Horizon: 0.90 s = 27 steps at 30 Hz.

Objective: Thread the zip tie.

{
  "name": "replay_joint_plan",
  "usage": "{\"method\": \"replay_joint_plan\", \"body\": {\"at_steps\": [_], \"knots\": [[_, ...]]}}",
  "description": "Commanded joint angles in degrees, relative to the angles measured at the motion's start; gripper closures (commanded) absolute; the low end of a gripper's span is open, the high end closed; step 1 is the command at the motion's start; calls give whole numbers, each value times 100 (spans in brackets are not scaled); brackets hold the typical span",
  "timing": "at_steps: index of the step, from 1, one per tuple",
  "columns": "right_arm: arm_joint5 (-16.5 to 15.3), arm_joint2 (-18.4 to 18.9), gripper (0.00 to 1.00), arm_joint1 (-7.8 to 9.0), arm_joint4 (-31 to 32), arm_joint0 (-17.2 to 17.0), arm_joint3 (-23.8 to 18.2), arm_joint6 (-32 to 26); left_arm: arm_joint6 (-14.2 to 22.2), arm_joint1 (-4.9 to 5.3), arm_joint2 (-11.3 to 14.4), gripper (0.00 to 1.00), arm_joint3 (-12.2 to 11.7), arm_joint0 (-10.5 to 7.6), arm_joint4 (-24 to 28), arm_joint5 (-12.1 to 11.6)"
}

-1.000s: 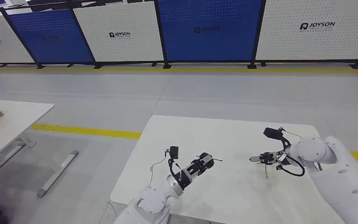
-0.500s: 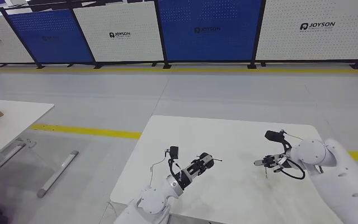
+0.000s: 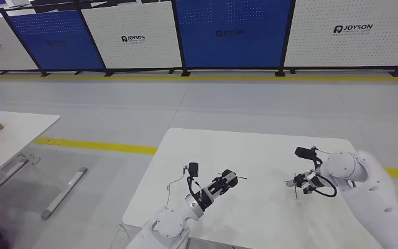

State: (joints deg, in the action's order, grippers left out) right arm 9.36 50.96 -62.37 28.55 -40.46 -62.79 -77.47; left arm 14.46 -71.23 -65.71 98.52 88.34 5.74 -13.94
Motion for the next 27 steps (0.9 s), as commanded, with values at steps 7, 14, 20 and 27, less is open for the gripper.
{"method": "replay_joint_plan", "body": {"at_steps": [7, 14, 20, 27], "knots": [[127, -262, 67, -154, 1, 251, 533, 140, 0, 0, 0, 100, 0, 0, 0, 0], [211, -408, 71, -258, 19, 420, 833, 186, 0, 0, 0, 100, 0, 0, 0, 0], [294, -621, 75, -407, -19, 551, 1145, 256, 0, 0, 0, 100, 0, 0, 0, 0], [323, -831, 87, -568, -20, 721, 1519, 269, 0, 0, 0, 100, 0, 0, 0, 0]]}}
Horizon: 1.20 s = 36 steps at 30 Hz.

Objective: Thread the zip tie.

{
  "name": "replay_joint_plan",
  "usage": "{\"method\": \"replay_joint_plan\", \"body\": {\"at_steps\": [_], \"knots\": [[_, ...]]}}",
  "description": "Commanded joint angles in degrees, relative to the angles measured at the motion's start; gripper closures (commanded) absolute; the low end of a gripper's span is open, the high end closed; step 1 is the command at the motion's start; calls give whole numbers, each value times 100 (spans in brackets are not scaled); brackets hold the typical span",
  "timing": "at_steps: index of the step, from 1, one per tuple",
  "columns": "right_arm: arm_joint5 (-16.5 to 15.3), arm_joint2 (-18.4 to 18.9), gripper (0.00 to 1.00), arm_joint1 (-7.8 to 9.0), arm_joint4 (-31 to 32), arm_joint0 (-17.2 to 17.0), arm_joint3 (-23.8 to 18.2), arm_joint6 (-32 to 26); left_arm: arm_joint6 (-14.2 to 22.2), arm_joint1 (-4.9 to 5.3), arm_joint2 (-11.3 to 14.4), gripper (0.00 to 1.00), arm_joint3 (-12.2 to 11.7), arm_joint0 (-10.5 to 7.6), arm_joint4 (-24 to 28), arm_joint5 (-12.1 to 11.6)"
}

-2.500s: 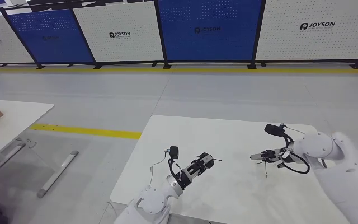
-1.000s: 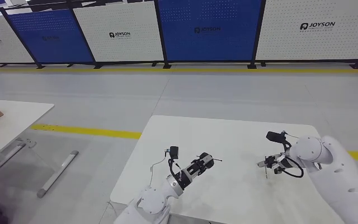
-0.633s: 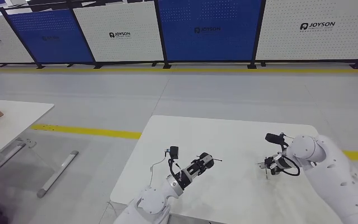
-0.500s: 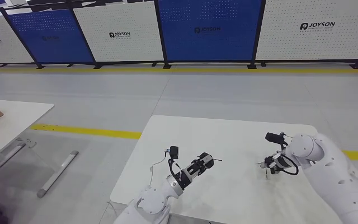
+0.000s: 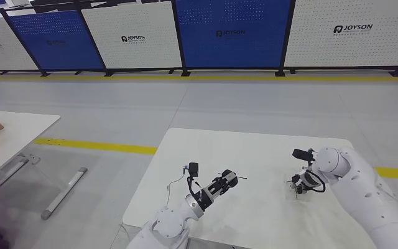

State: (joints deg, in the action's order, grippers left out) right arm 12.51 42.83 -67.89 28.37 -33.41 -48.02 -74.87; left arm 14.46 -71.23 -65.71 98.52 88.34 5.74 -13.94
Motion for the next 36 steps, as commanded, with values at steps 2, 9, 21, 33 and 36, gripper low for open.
{"method": "replay_joint_plan", "body": {"at_steps": [2, 9, 21, 33, 36], "knots": [[2, -56, 87, -58, -15, 52, 131, 39, 0, 0, 0, 100, 0, 0, 0, 0], [22, -152, 78, -167, 3, 164, 397, 86, 0, 0, 0, 100, 0, 0, 0, 0], [82, -249, 97, -291, 119, 268, 612, 102, 0, 0, 0, 100, 0, 0, 0, 0], [16, -88, 100, -249, 210, 185, 445, 254, 0, 0, 0, 100, 0, 0, 0, 0], [63, 48, 100, -160, 285, 35, 153, 314, 0, 0, 0, 100, 0, 0, 0, 0]]}}
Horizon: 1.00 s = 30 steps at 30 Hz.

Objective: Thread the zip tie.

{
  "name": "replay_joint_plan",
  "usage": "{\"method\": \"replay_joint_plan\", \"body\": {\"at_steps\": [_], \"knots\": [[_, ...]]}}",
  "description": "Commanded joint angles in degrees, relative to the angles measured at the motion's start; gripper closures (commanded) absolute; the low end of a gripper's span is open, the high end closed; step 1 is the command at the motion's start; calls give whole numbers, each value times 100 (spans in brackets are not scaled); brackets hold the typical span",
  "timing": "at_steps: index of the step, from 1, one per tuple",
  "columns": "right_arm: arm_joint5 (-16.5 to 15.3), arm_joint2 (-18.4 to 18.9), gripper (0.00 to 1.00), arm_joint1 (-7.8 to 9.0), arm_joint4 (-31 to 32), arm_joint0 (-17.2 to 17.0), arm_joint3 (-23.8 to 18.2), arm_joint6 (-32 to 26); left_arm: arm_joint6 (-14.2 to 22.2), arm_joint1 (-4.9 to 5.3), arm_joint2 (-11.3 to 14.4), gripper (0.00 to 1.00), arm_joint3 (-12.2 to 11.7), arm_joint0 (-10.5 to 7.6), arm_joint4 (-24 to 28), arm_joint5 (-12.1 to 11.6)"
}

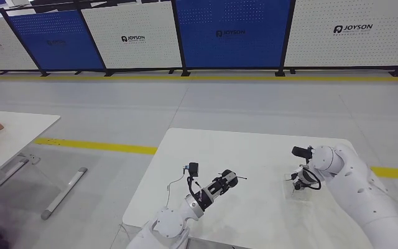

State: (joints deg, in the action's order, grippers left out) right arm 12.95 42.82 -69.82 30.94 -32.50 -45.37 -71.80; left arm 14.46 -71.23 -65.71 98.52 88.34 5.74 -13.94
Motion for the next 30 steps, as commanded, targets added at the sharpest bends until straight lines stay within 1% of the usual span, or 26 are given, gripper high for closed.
{"method": "replay_joint_plan", "body": {"at_steps": [1, 5, 9, 10, 12, 14, 16, 19, 20, 22, 30], "knots": [[62, 99, 100, 68, 72, -108, -220, 31, 0, 0, 0, 100, 0, 0, 0, 0], [184, 372, 100, 250, 228, -422, -818, -37, 0, 0, 0, 100, 0, 0, 0, 0], [353, 759, 100, 471, 446, -847, -1580, -67, 0, 0, 0, 100, 0, 0, 0, 0], [411, 912, 100, 539, 484, -996, -1823, -33, 0, 0, 0, 100, 0, 0, 0, 0], [527, 1159, 100, 634, 529, -1249, -2193, 90, 0, 0, 0, 100, 0, 0, 0, 0], [639, 1497, 100, 737, 514, -1582, -2640, 348, 0, 0, 0, 100, 0, 0, 0, 0], [653, 1838, 100, 825, 441, -1937, -3059, 643, 0, 0, 0, 100, 0, 0, 0, 0], [653, 2222, 100, 906, 378, -2332, -3443, 991, 0, 0, 0, 100, 0, 0, 0, 0], [653, 2343, 100, 927, 330, -2469, -3541, 1073, 0, 0, 0, 100, 0, 0, 0, 0], [612, 2439, 100, 942, 173, -2554, -3580, 932, 0, 0, 0, 100, 0, 0, 0, 0], [612, 2439, 100, 942, 173, -2554, -3580, 932, 0, 0, 0, 100, 0, 0, 0, 0]]}}
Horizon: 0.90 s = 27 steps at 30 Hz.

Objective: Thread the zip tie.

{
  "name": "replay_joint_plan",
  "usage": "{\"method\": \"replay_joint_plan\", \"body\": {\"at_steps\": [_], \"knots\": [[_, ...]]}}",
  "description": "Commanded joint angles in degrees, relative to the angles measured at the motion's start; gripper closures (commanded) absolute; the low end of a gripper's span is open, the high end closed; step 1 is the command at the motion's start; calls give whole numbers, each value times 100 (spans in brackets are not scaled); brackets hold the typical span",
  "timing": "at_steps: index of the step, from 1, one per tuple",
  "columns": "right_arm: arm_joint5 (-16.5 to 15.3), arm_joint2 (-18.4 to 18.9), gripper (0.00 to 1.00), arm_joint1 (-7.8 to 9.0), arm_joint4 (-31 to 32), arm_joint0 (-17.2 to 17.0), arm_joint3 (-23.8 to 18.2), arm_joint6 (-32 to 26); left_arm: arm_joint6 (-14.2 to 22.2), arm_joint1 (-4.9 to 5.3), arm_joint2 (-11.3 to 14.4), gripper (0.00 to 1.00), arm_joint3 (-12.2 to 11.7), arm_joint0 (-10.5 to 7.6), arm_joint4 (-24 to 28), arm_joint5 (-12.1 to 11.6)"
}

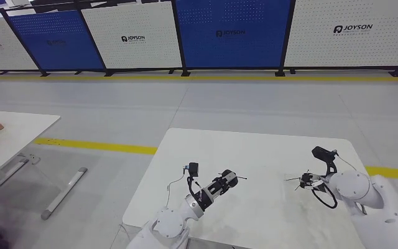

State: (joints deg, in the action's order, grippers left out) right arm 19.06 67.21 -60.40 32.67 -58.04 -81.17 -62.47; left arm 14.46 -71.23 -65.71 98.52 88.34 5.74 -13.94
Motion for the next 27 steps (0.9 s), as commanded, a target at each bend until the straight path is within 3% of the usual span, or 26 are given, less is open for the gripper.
{"method": "replay_joint_plan", "body": {"at_steps": [1, 4, 8, 10, 12, 14, 16, 27], "knots": [[1, 0, 100, 0, 0, 0, 0, 0, 0, 0, 0, 100, 0, 0, 0, 0], [-23, 1, 100, -1, -7, -12, -14, 41, 0, 0, 0, 100, 0, 0, 0, 0], [-363, 407, 100, 24, -441, -414, -368, 878, 0, 0, 0, 100, 0, 0, 0, 0], [-423, 612, 100, 50, -459, -756, -724, 1343, 0, 0, 0, 100, 0, 0, 0, 0], [-660, 865, 100, 84, -522, -1310, -1289, 1890, 0, 0, 0, 100, 0, 0, 0, 0], [-653, 1081, 100, 106, -409, -1888, -1791, 2512, 0, 0, 0, 100, 0, 0, 0, 0], [-608, 1101, 100, 109, -285, -2234, -2053, 2772, 0, 0, 0, 100, 0, 0, 0, 0], [-562, 1088, 100, 107, -231, -2286, -2086, 2812, 0, 0, 0, 100, 0, 0, 0, 0]]}}
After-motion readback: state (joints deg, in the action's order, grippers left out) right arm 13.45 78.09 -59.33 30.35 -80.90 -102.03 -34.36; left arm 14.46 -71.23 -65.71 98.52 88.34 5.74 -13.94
